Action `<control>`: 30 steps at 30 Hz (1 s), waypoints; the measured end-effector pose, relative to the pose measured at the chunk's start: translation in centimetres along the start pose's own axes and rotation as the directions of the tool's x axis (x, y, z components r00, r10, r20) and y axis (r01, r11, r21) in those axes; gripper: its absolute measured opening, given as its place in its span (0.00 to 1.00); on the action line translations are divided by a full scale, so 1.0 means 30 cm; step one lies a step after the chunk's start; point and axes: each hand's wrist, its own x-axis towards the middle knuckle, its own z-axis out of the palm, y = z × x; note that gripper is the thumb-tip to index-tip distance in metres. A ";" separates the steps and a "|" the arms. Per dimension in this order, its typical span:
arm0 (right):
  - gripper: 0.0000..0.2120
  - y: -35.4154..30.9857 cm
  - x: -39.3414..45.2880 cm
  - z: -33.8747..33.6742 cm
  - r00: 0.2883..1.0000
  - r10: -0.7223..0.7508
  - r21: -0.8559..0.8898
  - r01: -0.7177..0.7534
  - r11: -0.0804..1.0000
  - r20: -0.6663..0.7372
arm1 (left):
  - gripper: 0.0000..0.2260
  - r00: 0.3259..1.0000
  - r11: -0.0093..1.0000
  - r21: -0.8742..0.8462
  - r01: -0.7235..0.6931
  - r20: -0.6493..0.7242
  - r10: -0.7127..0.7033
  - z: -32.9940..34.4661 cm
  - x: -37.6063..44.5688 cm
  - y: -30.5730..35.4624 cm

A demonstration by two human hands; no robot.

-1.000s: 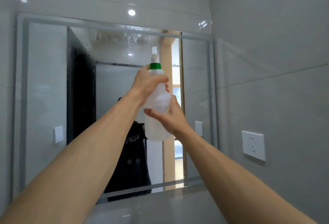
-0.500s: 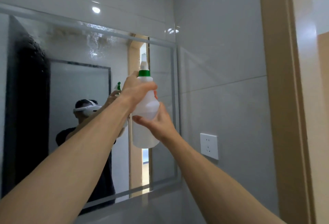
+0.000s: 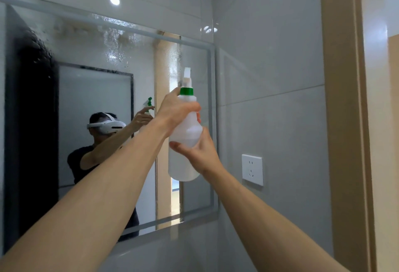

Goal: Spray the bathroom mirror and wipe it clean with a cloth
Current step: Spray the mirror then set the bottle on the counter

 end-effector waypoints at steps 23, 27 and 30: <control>0.40 0.256 -0.239 0.005 0.989 0.146 -0.028 -0.145 0.989 0.031 | 0.14 0.991 0.989 0.093 0.115 -0.076 -0.108 0.096 -0.178 -0.308; 0.36 0.275 -0.247 0.011 0.984 0.171 -0.043 -0.170 0.985 0.047 | 0.17 0.989 0.986 0.096 0.135 -0.069 -0.129 0.096 -0.197 -0.317; 0.35 0.279 -0.259 0.021 0.983 0.177 -0.044 -0.175 0.984 0.041 | 0.18 0.989 0.985 0.099 0.140 -0.059 -0.134 0.085 -0.202 -0.328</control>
